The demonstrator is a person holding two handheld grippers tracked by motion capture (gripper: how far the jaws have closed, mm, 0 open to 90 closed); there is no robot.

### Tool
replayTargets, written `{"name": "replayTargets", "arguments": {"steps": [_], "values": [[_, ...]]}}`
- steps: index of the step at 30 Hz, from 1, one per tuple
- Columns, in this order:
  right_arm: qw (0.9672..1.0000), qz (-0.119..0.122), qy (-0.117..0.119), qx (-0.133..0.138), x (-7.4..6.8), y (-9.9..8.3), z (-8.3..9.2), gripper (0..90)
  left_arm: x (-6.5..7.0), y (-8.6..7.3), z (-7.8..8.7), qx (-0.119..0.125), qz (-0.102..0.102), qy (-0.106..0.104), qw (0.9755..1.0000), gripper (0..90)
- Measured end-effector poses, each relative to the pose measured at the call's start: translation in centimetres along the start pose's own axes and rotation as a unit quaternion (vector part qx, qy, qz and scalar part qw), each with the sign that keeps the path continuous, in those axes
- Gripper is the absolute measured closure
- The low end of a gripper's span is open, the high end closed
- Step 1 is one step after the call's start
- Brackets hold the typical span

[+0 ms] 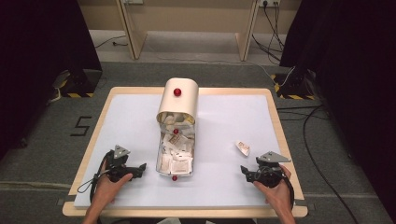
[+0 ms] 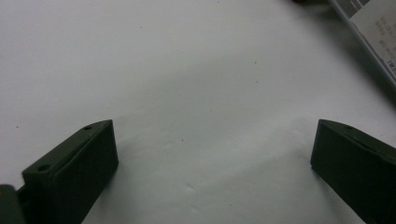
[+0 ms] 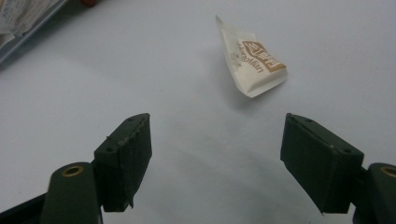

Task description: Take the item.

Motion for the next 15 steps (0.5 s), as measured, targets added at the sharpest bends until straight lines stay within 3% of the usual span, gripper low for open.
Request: {"name": "replayTargets", "arguments": {"steps": [15], "values": [[0.9995,0.003,-0.002,-0.030,-0.2,-1.2,0.1,22.3,0.0,0.0,0.0,0.000,0.000,0.000,1.0000,0.1]]}}
Point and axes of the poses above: each handheld gripper's, and its own axes: z roughly backward along the jaws, y roughly out of its top, x roughly to its right, the point moved 1 cm from there along -z, roughly forward along the jaws, and after that the axes turned 11 degrees about -z, right-handed, at the moved point
